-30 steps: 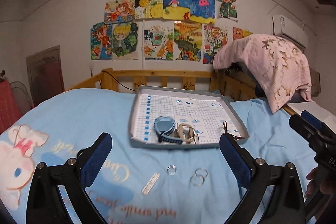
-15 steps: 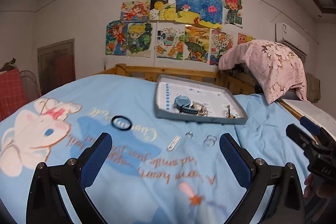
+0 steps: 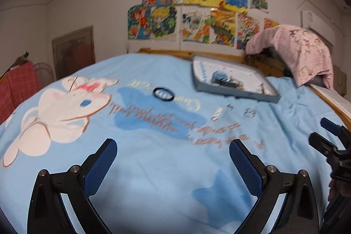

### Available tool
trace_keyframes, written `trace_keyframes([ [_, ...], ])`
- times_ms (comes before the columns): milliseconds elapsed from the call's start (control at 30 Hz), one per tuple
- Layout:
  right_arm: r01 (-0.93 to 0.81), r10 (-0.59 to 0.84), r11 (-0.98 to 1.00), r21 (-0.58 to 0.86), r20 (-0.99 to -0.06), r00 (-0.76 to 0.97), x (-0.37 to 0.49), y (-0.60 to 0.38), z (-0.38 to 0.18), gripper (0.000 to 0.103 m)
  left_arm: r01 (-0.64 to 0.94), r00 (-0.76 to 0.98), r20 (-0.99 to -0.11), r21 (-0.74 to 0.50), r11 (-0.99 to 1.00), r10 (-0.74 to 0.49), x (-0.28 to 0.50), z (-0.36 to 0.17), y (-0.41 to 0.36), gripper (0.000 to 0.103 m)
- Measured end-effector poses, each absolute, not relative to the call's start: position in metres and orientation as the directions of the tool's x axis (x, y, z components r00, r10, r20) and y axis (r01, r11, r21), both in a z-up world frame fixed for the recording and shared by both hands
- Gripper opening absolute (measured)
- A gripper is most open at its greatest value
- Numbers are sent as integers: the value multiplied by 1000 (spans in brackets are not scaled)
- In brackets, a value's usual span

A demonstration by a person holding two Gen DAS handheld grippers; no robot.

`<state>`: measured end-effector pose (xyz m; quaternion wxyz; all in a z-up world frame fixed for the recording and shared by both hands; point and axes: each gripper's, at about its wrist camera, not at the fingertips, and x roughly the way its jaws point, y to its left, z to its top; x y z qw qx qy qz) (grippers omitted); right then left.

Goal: Organize jewelry
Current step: 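Withdraw both open tools from the tray toward the remaining jewelry, then grasp the black rubber ring with the left tool while the right tool grasps the white link bracelet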

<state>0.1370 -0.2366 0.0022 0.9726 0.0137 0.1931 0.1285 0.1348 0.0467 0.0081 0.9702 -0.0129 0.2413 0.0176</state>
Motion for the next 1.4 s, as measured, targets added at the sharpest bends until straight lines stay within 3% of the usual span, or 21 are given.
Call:
trace_keyframes([
  [400, -239, 236, 970, 47, -425, 874, 190, -214, -7, 101, -98, 823, -555, 68, 993, 120, 213, 5, 78, 103],
  [633, -317, 321, 945, 85, -432, 843, 239, -192, -11, 99, -14, 823, -563, 110, 994, 74, 270, 3, 81, 103],
  [767, -368, 379, 923, 115, -450, 809, 269, -178, -17, 80, 29, 823, -566, 128, 991, 49, 298, -3, 80, 101],
  [933, -447, 480, 874, 188, -470, 741, 304, -165, -28, 66, 93, 809, -587, 171, 981, 26, 327, -15, 71, 77],
  [1000, -463, 509, 858, 222, -484, 712, 315, -163, -36, 58, 115, 808, -589, 201, 973, 26, 338, -18, 66, 63],
  [1133, -488, 556, 828, 275, -512, 655, 329, -157, -56, 47, 169, 809, -587, 213, 962, -13, 350, -23, 61, 61],
  [1400, -501, 541, 830, 244, -566, 622, 342, -134, -66, 46, 208, 782, -621, 193, 959, -44, 375, -39, 62, 61],
])
